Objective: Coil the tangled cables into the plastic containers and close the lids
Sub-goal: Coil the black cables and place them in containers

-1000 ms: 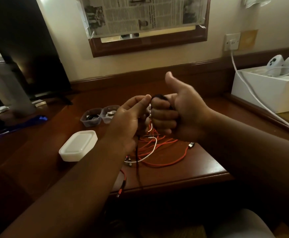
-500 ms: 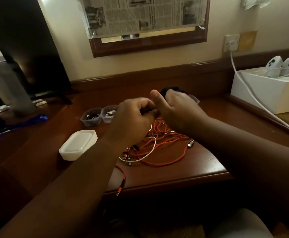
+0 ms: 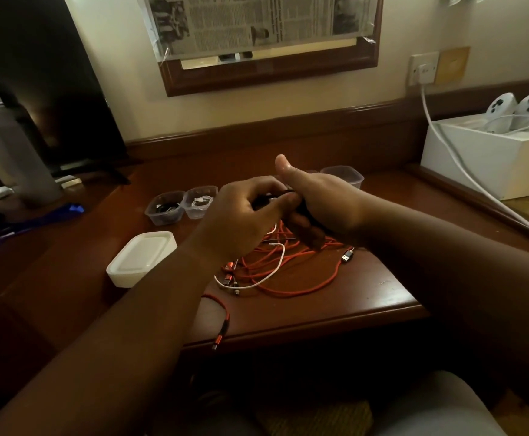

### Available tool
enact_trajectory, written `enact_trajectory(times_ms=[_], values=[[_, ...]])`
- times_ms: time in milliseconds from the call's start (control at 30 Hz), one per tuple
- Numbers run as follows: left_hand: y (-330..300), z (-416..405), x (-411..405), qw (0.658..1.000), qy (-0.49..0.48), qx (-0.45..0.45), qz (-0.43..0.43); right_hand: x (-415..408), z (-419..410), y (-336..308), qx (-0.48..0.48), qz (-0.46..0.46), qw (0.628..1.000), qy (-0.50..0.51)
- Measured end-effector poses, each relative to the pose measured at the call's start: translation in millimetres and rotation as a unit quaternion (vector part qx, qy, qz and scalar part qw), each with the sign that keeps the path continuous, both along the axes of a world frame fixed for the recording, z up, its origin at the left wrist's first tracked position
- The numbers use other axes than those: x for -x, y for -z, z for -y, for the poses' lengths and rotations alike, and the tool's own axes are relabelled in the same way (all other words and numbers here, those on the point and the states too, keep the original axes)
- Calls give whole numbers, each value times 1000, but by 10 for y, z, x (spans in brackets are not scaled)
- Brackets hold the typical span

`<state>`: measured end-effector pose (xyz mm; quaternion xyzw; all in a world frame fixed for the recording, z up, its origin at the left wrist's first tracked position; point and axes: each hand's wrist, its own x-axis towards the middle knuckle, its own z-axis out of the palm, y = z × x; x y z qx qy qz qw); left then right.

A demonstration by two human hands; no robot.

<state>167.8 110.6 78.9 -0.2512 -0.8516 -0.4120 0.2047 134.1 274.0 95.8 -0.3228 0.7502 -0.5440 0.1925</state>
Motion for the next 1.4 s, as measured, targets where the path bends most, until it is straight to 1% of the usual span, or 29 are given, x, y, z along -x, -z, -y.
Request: enact_trajectory(times_ms=[100, 200, 267, 333, 400, 467, 533, 600, 633, 700, 767, 867, 967, 1033, 1100, 1167, 1300, 1400], values=[[77, -63, 56, 992, -66, 40, -101, 28, 70, 71, 65, 23, 996, 48], [128, -68, 133, 985, -91, 41, -140, 69, 117, 124, 115, 45, 989, 86], [150, -68, 173, 982, -98, 42, -155, 91, 137, 151, 130, 49, 983, 118], [182, -78, 215, 981, -100, 35, -160, 132, 174, 178, 142, 38, 975, 167], [229, -68, 286, 983, -108, 15, -146, 191, 234, 208, 166, 26, 965, 199], [271, -22, 370, 986, -119, -14, -119, 251, 301, 218, 177, -19, 965, 194], [306, 38, 450, 985, -136, -48, -98, 320, 378, 237, 166, -30, 970, 176], [342, 122, 550, 979, -162, -100, -79, 446, 485, 284, 158, 16, 968, 193], [363, 163, 596, 973, -175, -137, -64, 512, 542, 309, 175, 73, 964, 189], [402, 230, 702, 958, -194, -208, -26, 637, 654, 364, 257, 210, 934, 133], [455, 270, 832, 944, -212, -255, -3, 762, 740, 420, 318, 285, 900, 89], [560, 256, 1073, 920, -216, -326, 8, 993, 838, 502, 344, 313, 883, 66], [679, 219, 1327, 882, -225, -411, 48, 1240, 895, 586, 325, 329, 884, 75], [760, 229, 1494, 865, -241, -436, 67, 1424, 887, 655, 314, 350, 880, 67], [867, 271, 1649, 871, -254, -414, 71, 1591, 857, 739, 311, 372, 873, 52], [984, 315, 1783, 886, -256, -378, 77, 1748, 833, 845, 306, 372, 874, 59], [1193, 391, 1925, 929, -245, -272, 63, 1970, 816, 1080, 298, 327, 890, 114], [1277, 432, 1946, 950, -236, -201, 37, 2044, 796, 1223, 298, 283, 901, 138]])
